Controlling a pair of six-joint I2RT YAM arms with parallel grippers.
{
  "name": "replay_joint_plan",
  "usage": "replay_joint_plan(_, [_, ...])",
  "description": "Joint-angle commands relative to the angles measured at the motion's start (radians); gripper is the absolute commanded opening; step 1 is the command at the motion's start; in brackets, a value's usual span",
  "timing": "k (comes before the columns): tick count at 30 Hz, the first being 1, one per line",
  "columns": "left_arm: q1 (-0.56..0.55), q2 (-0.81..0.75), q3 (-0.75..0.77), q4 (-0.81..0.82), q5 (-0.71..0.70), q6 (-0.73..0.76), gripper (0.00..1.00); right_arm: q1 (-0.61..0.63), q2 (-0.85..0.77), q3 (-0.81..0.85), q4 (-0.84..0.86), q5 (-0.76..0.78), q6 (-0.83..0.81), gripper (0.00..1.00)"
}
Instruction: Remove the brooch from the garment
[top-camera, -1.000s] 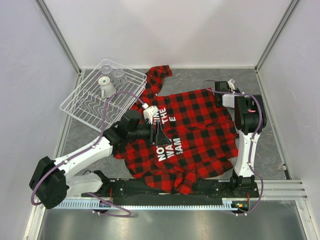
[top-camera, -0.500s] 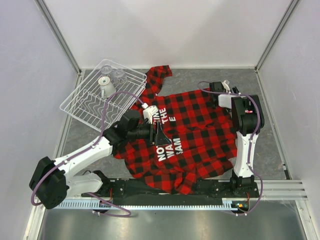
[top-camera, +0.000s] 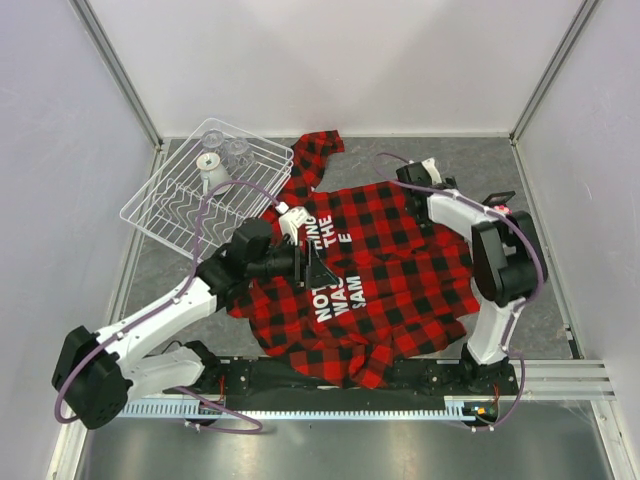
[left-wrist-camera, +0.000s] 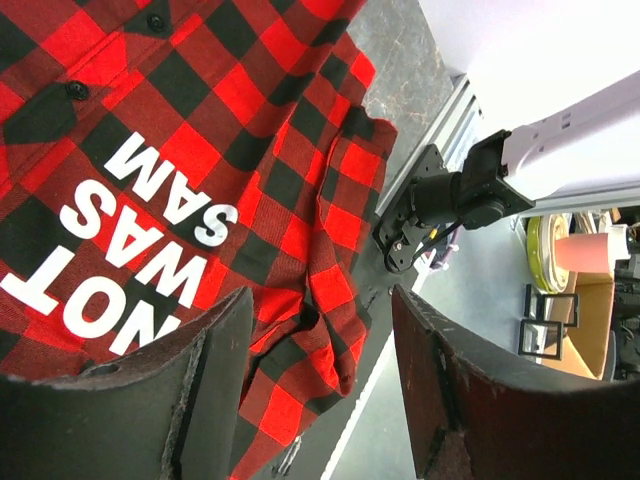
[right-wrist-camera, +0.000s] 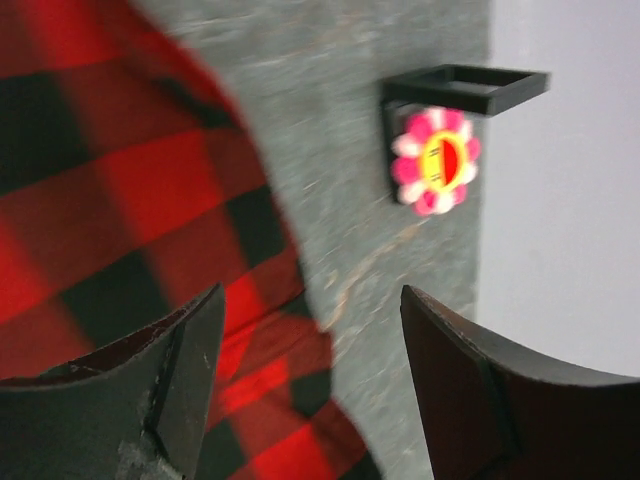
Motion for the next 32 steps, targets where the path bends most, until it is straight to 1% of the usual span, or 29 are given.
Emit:
replay_joint_plan(1, [0.004,-0.08,0.026,-0.009,-0.044,-0.007,0.65,0.112,-0.204,-0.101,-0.017,-0.282,0.166,0.77])
replay_joint_plan(2, [0.004,-0.094,0.024,-0.009,-0.052,-0.016,0.65,0.132,-0.283,-0.125,0.001,-0.323,0.179,0.78])
replay_joint_plan(3, [0.004,-0.12,0.02,-0.006,-0.057,-0.022,0.65,0.157,-0.328,-0.174,0.018,-0.443,0.199,0.78])
replay_joint_plan(4, [0.004,-0.134,0.02,-0.002,-0.061,-0.03,0.65,0.157,-0.374,-0.198,0.05,-0.516,0.228,0.78])
replay_joint_plan(5, [0.004,-0.146,0.02,0.001,-0.066,-0.033,0.65,0.157,-0.476,-0.259,0.072,-0.591,0.289,0.78])
replay_joint_plan(6, [0.004,-0.16,0.024,0.003,-0.072,-0.034,0.65,0.157,-0.53,-0.293,0.101,-0.709,0.325,0.79])
replay_joint_plan(7, [0.004,-0.189,0.029,0.001,-0.08,-0.036,0.65,0.157,-0.584,-0.326,0.16,-0.772,0.353,0.79])
replay_joint_plan(8, [0.004,-0.2,0.033,0.0,-0.086,-0.038,0.65,0.158,-0.686,-0.386,0.195,-0.823,0.398,0.8])
replay_joint_plan(10, [0.005,-0.246,0.047,0.001,-0.095,-0.035,0.65,0.157,-0.785,-0.432,0.262,-0.921,0.423,0.8])
replay_joint_plan(11, [0.005,-0.264,0.052,0.003,-0.097,-0.031,0.65,0.158,-0.878,-0.458,0.273,-0.926,0.434,0.81])
replay_joint_plan(13, [0.005,-0.298,0.067,0.003,-0.1,-0.022,0.66,0.159,-0.964,-0.472,0.27,-0.914,0.446,0.81])
replay_joint_plan(14, [0.005,-0.335,0.073,0.001,-0.104,-0.018,0.66,0.157,-1.045,-0.471,0.261,-0.897,0.446,0.83])
replay_joint_plan(16, [0.005,-0.378,0.087,-0.008,-0.13,-0.007,0.66,0.157,-1.121,-0.459,0.201,-0.839,0.453,0.9])
replay_joint_plan(17, [0.005,-0.419,0.092,-0.014,-0.141,-0.002,0.66,0.157,-1.185,-0.439,0.181,-0.819,0.451,0.96])
replay_joint_plan(18, [0.005,-0.445,0.105,-0.02,-0.167,0.004,0.66,0.155,-1.213,-0.425,0.134,-0.802,0.437,0.98])
replay_joint_plan(20, [0.005,-0.505,0.124,-0.045,-0.198,0.03,0.67,0.155,-1.271,-0.362,0.085,-0.735,0.417,0.98])
replay_joint_plan(22, [0.005,-0.536,0.165,-0.083,-0.242,0.074,0.68,0.157,-1.288,-0.305,0.0,-0.683,0.396,0.98])
replay_joint_plan(23, [0.005,-0.548,0.185,-0.097,-0.259,0.091,0.69,0.155,-1.285,-0.243,-0.029,-0.631,0.391,0.98])
replay_joint_plan(24, [0.005,-0.565,0.226,-0.114,-0.288,0.108,0.69,0.157,-1.281,-0.209,-0.082,-0.612,0.382,0.98])
replay_joint_plan(26, [0.005,-0.574,0.277,-0.163,-0.305,0.157,0.7,0.157,-1.269,-0.119,-0.124,-0.577,0.358,0.98])
replay_joint_plan(27, [0.005,-0.579,0.332,-0.176,-0.318,0.174,0.7,0.157,-1.272,-0.097,-0.138,-0.57,0.35,0.98])
replay_joint_plan(28, [0.005,-0.58,0.361,-0.189,-0.322,0.208,0.71,0.157,-1.279,-0.056,-0.14,-0.575,0.319,0.98])
replay_joint_plan(29, [0.005,-0.58,0.426,-0.213,-0.327,0.222,0.71,0.157,-1.285,-0.037,-0.137,-0.584,0.299,0.98])
replay_joint_plan(31, [0.005,-0.582,0.487,-0.226,-0.339,0.266,0.74,0.158,-1.314,0.014,-0.1,-0.581,0.278,0.98])
replay_joint_plan(32, [0.005,-0.583,0.545,-0.232,-0.35,0.278,0.75,0.157,-1.327,0.031,-0.081,-0.586,0.256,0.98])
